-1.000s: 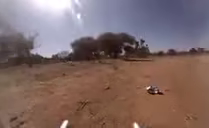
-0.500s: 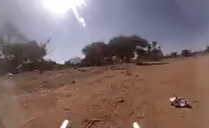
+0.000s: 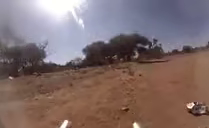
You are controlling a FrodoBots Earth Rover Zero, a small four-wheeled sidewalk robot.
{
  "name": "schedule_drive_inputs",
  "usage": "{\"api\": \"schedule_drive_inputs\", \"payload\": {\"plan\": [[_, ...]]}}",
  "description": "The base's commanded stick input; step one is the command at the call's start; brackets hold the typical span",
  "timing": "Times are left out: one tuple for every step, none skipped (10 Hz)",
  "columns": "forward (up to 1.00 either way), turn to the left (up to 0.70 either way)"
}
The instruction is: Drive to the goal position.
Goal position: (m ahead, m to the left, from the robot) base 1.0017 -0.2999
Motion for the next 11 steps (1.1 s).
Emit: {"api": "schedule_drive_inputs", "payload": {"plan": [[0.7, 0.0], [0.7, 0.0], [0.7, 0.0], [0.7, 0.0], [0.7, 0.0], [0.7, 0.0], [0.7, 0.0], [0.7, 0.0], [0.7, 0.0], [0.7, 0.0], [0.7, 0.0]]}}
